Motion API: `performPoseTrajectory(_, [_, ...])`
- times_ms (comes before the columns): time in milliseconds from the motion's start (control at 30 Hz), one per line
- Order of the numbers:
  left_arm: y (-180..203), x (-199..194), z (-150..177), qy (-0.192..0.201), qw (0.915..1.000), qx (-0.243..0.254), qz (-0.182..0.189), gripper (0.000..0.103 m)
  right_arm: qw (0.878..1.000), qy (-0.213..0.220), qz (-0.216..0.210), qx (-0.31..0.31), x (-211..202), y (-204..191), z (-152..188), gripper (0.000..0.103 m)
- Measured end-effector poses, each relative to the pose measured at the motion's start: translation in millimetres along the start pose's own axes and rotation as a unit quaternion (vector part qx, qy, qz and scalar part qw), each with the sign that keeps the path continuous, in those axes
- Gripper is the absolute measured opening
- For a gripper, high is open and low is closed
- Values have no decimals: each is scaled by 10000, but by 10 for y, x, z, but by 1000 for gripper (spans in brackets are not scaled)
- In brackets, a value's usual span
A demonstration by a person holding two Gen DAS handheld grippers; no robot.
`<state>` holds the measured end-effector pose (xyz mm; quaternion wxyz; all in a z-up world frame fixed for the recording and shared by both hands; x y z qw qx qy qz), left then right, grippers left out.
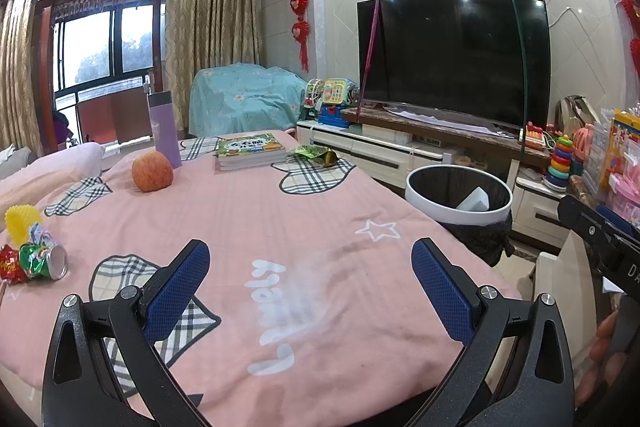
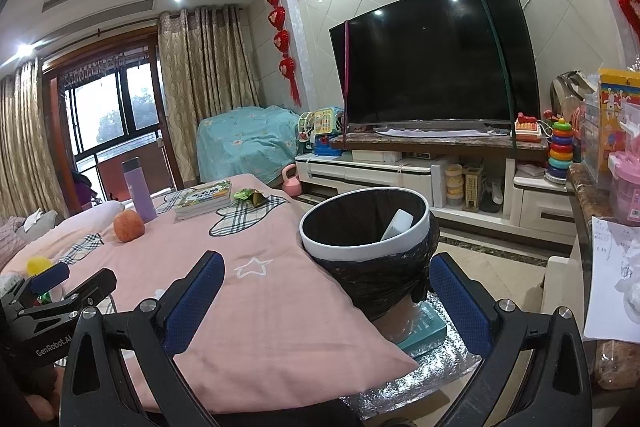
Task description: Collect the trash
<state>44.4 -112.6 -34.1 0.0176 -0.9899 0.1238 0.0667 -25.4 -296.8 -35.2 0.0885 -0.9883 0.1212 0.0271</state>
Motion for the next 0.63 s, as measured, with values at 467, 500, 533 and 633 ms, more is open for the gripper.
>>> performPoseTrajectory(467, [-4, 70, 3, -72, 10000, -6, 62, 103, 9999, -106, -37, 39, 79, 10, 47, 103])
performPoseTrajectory(500, [-7, 79, 7, -86, 9999, -13, 65, 103, 9999, -121, -37, 43, 95, 18, 47, 103])
performPoseTrajectory(533, [-12, 91, 11, -100, 9999, -21, 63, 103, 9999, -137, -36, 45, 107, 22, 52, 103])
performPoseTrajectory(633, [-23, 122, 23, -136, 9999, -43, 80, 103, 9998, -185, -40, 53, 151, 28, 64, 103])
Point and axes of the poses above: each gripper's, at about its wrist camera, not at the fingertips, and x roughly the way its jaws point, y to its right, z to its underside, the point moved 5 cm from there along x, roughly the way its jaws point, and after that the axes turned 13 degrees about y, right-handed, at the moved point
